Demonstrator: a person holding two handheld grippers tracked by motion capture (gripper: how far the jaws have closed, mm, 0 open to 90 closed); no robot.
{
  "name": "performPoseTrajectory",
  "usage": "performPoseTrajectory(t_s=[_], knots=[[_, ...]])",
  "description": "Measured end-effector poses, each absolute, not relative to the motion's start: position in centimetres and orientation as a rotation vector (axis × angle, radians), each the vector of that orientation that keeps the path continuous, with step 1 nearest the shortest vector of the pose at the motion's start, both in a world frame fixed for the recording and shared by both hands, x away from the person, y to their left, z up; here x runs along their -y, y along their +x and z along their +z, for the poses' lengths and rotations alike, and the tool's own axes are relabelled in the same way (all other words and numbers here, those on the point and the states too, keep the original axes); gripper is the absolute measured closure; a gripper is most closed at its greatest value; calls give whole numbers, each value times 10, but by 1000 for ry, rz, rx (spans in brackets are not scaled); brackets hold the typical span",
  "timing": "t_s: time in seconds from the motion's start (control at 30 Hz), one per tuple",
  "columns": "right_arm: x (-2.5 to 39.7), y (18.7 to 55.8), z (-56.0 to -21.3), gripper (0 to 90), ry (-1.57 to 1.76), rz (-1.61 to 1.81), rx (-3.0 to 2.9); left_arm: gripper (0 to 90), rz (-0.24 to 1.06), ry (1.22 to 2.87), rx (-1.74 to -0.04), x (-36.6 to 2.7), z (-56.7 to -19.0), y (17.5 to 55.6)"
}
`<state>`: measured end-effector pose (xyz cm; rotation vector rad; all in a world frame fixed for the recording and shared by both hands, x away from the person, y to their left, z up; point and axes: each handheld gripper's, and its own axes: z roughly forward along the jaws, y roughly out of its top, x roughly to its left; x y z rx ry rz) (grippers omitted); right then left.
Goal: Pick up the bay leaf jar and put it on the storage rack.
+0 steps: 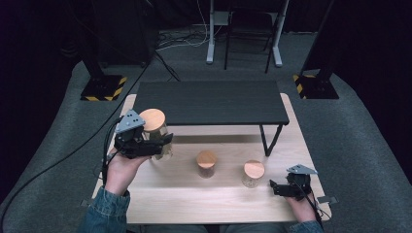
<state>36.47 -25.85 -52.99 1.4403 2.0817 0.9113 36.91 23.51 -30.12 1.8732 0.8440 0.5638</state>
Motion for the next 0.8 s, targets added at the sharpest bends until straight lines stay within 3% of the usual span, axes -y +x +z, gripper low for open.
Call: performPoseTrajectory(t_s=[0.8], knots=[[259,365,-530,47,1442,917,-2083,247,612,1874,-807,-219,-258,393]])
